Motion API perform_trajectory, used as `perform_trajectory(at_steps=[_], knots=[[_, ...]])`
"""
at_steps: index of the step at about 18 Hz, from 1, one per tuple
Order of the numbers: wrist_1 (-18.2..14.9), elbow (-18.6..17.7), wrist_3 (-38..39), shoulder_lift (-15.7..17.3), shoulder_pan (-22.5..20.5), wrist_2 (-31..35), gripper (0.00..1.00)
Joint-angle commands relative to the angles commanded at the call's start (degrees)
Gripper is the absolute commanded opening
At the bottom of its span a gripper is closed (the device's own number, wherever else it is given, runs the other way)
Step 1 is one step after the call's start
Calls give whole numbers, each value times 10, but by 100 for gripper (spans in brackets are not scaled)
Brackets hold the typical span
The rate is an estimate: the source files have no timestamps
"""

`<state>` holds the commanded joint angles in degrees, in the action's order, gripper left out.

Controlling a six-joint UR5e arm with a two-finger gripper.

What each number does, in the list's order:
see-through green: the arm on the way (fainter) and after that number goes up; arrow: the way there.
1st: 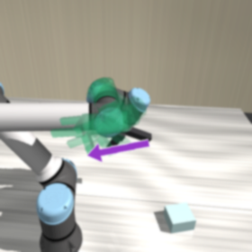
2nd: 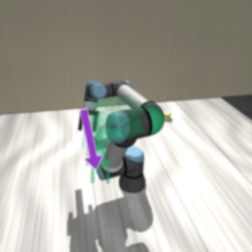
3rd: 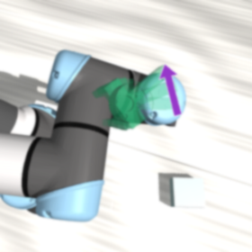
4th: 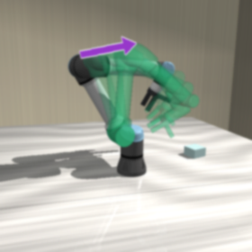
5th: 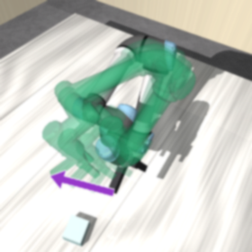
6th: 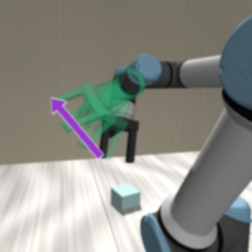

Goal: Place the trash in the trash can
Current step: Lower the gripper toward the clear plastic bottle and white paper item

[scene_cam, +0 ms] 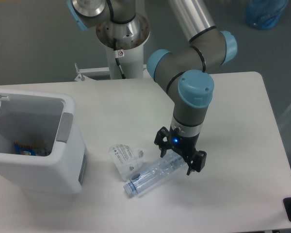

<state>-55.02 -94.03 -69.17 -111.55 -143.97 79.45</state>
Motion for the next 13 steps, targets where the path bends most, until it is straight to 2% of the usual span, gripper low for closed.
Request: perform_trajectory(at_steps=[3, 6, 13], knots=[[2, -29, -10, 6, 8, -4, 100], [3, -27, -33, 2, 13, -41, 100], [-11, -52, -25, 5, 7, -44, 100]])
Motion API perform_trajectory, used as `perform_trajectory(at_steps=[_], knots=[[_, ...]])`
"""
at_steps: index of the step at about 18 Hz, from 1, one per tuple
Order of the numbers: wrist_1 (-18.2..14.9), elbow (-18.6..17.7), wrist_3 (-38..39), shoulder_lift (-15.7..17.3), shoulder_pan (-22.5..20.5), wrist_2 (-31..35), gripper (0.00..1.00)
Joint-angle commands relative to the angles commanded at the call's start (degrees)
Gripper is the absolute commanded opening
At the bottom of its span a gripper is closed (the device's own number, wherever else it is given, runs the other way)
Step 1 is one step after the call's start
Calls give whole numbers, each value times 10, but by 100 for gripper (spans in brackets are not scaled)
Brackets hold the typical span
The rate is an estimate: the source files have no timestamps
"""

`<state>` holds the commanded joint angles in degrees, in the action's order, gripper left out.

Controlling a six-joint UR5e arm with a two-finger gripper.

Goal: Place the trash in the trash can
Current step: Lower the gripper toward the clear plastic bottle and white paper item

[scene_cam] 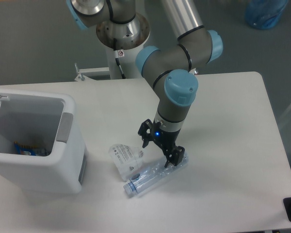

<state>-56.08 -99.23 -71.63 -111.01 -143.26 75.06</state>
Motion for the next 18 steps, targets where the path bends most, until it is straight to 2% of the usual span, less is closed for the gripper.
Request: perform_trajectory(at_steps=[3, 12, 15, 18], knots=[[-7, 5, 1, 9, 1, 2, 100], [-4, 21, 2, 0, 4, 3, 100], [-4, 16, 2, 8, 5, 4, 100], [-7, -5, 3, 21, 19, 4, 100]])
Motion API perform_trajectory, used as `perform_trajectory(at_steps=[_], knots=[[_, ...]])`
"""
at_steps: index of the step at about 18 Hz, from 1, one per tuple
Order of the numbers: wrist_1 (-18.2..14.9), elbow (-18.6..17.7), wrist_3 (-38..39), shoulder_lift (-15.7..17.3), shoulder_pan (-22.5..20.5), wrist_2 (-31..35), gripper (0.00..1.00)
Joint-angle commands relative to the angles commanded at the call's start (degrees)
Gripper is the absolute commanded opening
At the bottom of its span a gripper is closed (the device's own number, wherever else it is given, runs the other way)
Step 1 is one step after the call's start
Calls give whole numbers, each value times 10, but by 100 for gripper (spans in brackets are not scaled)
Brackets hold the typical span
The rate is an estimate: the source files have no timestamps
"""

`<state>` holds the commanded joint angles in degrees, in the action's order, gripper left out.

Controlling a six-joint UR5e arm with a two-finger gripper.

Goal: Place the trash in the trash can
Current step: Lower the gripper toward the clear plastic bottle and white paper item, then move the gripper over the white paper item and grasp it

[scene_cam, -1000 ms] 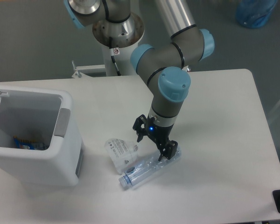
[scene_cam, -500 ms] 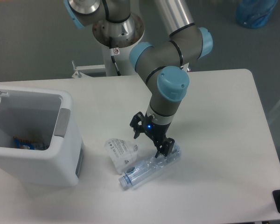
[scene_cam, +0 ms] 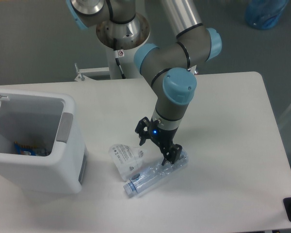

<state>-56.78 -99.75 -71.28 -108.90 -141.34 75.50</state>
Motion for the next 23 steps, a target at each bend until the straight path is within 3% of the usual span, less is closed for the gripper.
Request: perform_trajectory(at_steps=[3, 6, 9, 15, 20, 22, 23], knots=[[-1, -42, -2, 32, 5, 6, 100], [1, -69, 4, 39, 27, 5, 100], [14, -55, 58, 24, 35, 4, 100], [33, -7, 72, -19, 60, 4, 100], [47, -4, 69, -31, 75, 37, 99], [47, -7, 71, -32, 91, 71, 93], [45, -8, 71, -30, 98, 79, 85]])
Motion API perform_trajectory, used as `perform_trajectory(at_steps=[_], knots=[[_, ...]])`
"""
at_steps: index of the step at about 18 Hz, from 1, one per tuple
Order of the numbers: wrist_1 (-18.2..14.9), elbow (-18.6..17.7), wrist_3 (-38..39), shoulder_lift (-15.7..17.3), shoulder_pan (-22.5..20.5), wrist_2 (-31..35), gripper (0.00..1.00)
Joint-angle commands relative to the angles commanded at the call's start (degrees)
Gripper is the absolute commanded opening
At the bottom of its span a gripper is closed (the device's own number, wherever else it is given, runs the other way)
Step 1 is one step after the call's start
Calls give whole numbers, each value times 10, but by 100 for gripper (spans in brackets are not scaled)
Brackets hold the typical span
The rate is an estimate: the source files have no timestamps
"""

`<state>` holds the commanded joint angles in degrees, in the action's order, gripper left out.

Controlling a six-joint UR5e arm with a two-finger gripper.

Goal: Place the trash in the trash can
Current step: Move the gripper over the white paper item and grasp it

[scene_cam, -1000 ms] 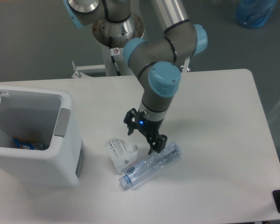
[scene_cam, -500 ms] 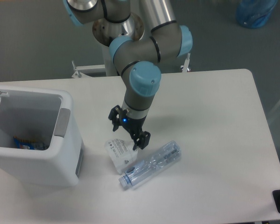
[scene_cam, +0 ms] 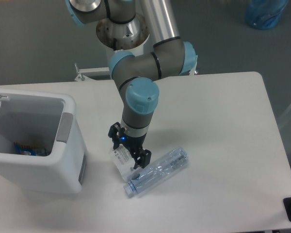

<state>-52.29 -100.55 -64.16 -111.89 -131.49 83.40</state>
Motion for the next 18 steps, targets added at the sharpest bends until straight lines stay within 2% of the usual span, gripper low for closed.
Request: perform_trajectory(at_steps=[2, 4, 7, 12, 13, 18], knots=[[-4, 0, 0, 2, 1, 1, 55], [-7, 3, 0, 4, 1, 1, 40], [-7, 4, 1, 4, 2, 3, 36], [-10, 4, 2, 10, 3, 1, 3], [-12, 5, 2, 15, 3, -2, 0], [-30, 7, 3, 45, -5, -36, 0]])
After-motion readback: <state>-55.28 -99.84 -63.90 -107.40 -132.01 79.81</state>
